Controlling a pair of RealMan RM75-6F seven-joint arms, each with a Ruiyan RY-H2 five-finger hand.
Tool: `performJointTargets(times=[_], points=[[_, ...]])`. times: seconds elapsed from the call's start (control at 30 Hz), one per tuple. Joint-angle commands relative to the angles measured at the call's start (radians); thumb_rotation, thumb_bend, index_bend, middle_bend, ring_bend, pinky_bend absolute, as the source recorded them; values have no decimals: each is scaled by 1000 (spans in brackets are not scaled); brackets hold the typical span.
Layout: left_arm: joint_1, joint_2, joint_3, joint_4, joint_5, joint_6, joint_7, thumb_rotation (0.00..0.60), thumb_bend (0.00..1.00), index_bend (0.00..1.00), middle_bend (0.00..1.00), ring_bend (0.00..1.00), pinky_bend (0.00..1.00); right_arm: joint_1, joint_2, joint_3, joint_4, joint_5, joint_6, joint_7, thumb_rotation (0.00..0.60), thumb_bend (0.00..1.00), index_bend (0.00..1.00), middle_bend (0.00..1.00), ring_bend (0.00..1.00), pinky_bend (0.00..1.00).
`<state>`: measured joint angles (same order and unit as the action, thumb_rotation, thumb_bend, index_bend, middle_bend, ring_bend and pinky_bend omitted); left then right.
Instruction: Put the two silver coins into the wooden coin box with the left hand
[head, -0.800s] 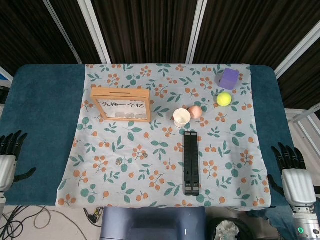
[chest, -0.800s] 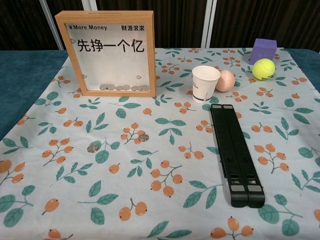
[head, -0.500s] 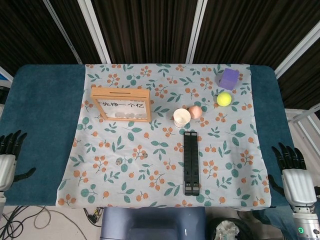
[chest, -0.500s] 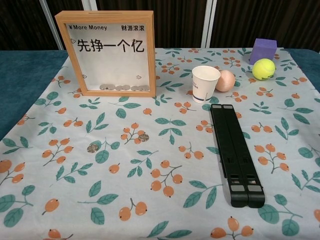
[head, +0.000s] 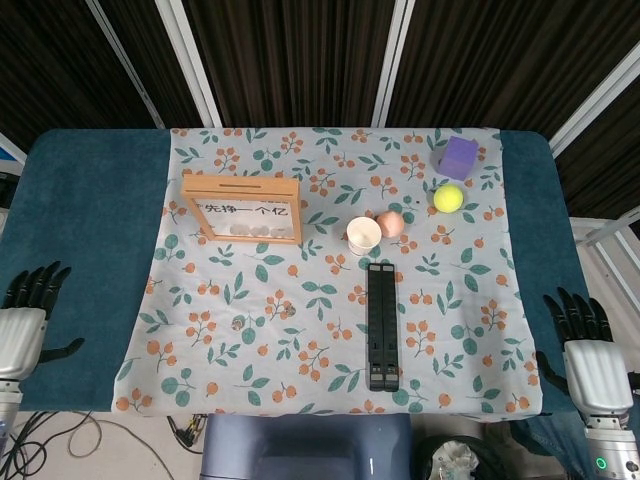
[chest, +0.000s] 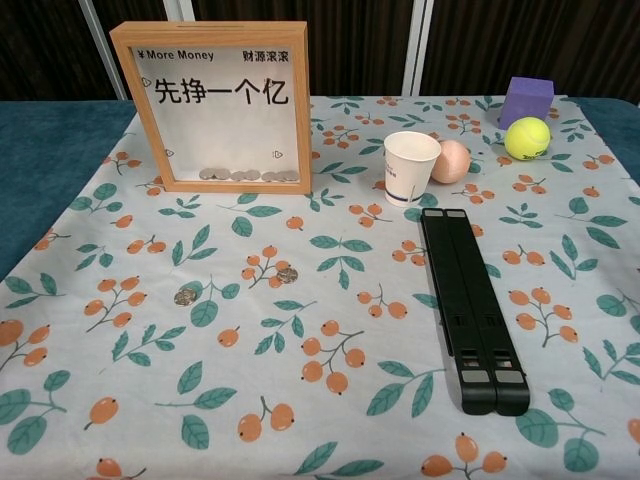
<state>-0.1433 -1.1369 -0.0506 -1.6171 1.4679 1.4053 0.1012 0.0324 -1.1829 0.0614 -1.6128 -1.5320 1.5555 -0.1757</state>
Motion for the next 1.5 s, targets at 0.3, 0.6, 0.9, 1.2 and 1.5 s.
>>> performJointTargets(times=[0.3,0.6,0.9,1.2,1.5], points=[[-237,-5,-50,-125,-18,-304,227,600,65,72,0,0,0,-3,1,4,-13,21,-7,-6,600,407,96,45,26,0],[-386,-149,-101,-105,-281,-486,446,600,65,82,0,0,0,-8,-6,18,-25,57,-5,-39,600,406,96,45,26,0],[-488,-279,-101,-65,-396,-528,554,600,72,90,0,0,0,-8,-4,17,-30,60,-8,-48,600,406,96,45,26,0],[-542,-390,-88,-24,-452,-464,655,600,92,90,0,0,0,-8,1,15,-34,59,-13,-48,600,406,96,45,27,0],[-586,-457,-69,38,-520,-448,720,600,91,90,0,0,0,-7,1,16,-35,60,-14,-49,600,406,96,45,26,0]])
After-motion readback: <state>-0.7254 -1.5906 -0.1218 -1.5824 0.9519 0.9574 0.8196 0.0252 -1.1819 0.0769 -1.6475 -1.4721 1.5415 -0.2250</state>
